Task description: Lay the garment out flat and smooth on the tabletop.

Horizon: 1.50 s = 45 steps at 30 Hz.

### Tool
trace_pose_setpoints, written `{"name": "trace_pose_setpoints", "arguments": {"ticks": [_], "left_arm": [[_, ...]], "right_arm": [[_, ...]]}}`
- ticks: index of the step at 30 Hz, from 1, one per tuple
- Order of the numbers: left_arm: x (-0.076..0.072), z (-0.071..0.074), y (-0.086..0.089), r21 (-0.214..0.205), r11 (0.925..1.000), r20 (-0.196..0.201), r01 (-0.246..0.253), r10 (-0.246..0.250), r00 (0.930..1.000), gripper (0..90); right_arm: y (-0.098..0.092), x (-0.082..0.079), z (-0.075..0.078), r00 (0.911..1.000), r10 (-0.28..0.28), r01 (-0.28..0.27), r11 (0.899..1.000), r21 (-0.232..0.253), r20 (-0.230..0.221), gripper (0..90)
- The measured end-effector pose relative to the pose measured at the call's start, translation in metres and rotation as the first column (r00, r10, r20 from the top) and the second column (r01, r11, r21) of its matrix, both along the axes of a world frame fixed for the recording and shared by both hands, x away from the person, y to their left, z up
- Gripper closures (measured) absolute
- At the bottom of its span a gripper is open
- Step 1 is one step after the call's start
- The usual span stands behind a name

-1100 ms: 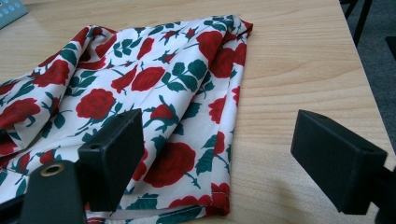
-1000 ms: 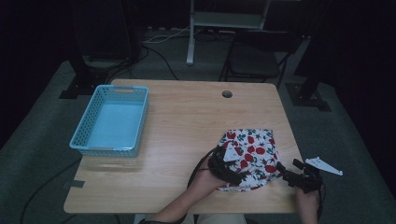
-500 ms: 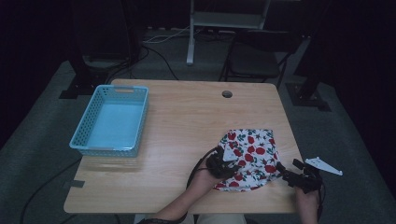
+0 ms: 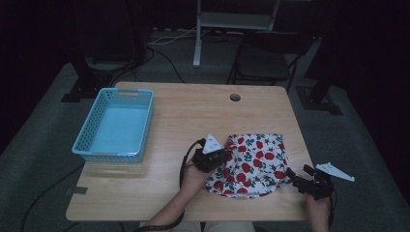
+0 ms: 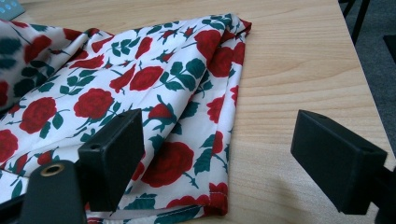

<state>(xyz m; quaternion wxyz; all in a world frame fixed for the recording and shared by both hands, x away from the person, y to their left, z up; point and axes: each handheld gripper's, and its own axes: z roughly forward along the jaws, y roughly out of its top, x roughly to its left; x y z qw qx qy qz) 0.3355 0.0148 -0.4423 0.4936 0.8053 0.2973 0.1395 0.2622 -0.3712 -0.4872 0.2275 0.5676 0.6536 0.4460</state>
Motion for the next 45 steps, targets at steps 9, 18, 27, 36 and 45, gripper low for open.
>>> {"name": "trace_pose_setpoints", "arguments": {"ticks": [9, 18, 27, 36, 45], "left_arm": [[0.02, 0.001, 0.051, -0.017, 0.9889, -0.012, -0.148, 0.148, 0.989, 84.4], [0.048, -0.026, 0.088, 0.022, 0.9594, -0.125, -0.281, 0.282, 0.9513, 84.2], [0.056, -0.04, 0.105, 0.064, 0.9201, -0.178, -0.387, 0.392, 0.9028, 66.8], [0.034, -0.023, 0.121, -0.01, 0.9348, -0.235, -0.355, 0.343, 0.9094, 47.5], [-0.014, -0.005, 0.098, -0.132, 0.9817, -0.349, -0.138, 0.084, 0.9335, 34.9]], "right_arm": [[0.0, 0.0, 0.0, 1.0, -0.007, 0.007, 1.0, -0.002, -0.002, 16.7], [0.0, 0.0, 0.0, 1.0, -0.009, 0.009, 1.0, -0.001, -0.003, 16.7], [-0.001, 0.0, 0.0, 1.0, -0.008, 0.008, 1.0, 0.005, 0.0, 16.7], [0.01, 0.0, 0.001, 0.9971, 0.076, -0.076, 0.993, -0.095, -0.001, 16.7], [0.024, 0.005, 0.007, 0.9799, 0.196, -0.198, 0.979, -0.052, -0.037, 21.9]]}}
